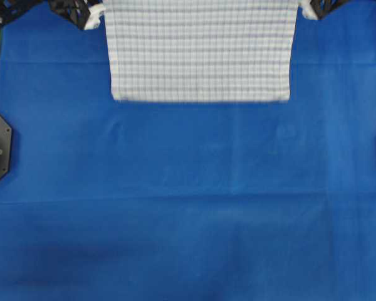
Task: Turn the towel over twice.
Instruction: 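Lift the far corners with both grippers and pull them toward the near edge, then lower the held edge onto the near side of the towel with both grippers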
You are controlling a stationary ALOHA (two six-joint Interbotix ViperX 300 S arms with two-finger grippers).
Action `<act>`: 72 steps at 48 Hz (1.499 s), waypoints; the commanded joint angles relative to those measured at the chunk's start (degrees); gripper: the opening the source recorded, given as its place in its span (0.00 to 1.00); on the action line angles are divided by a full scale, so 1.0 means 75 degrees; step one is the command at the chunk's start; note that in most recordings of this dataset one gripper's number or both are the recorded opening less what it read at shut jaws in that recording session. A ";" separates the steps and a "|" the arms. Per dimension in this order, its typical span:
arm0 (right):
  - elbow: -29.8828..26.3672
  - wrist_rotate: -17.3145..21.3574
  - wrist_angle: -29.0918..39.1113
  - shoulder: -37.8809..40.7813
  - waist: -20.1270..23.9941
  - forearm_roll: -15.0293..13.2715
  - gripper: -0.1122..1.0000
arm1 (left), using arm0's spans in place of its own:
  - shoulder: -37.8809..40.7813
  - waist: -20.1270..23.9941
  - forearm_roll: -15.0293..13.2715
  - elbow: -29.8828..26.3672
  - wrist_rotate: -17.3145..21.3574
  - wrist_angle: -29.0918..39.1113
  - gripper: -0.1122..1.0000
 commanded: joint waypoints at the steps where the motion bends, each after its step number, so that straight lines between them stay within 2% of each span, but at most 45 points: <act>1: -0.0387 -0.0070 0.0258 -0.0398 -0.0059 -0.0023 0.15 | -0.0246 0.0023 -0.0012 -0.0281 0.0023 -0.0023 0.13; 9: -0.0656 -0.0129 0.0832 -0.1020 -0.0035 -0.0012 0.15 | -0.0598 0.0012 -0.0012 -0.0340 0.0141 0.0035 0.13; 19: -0.0480 -0.0105 0.1125 -0.1980 0.0211 -0.0012 0.15 | -0.1441 -0.0164 -0.0012 -0.0504 0.0188 0.0621 0.13; 32: 0.0187 -0.0012 0.1875 -0.3152 0.1242 0.0059 0.15 | -0.1980 -0.0914 -0.0012 -0.0211 0.0176 0.1535 0.13; 40: 0.0527 0.0000 0.2719 -0.3422 0.2016 0.0305 0.15 | -0.2051 -0.1594 -0.0012 0.0152 0.0152 0.1980 0.13; 47: 0.0984 0.0375 0.2918 -0.3340 0.2813 0.0457 0.15 | -0.2062 -0.2238 -0.0012 0.0539 0.0117 0.2297 0.13; 58: 0.1629 0.1453 0.2918 -0.2965 0.3914 0.0457 0.15 | -0.2004 -0.3129 -0.0023 0.0984 -0.0187 0.2578 0.13; 72: 0.1910 0.2578 0.2871 -0.2215 0.5051 0.0457 0.15 | -0.1664 -0.4582 -0.0129 0.1582 -0.0387 0.2660 0.13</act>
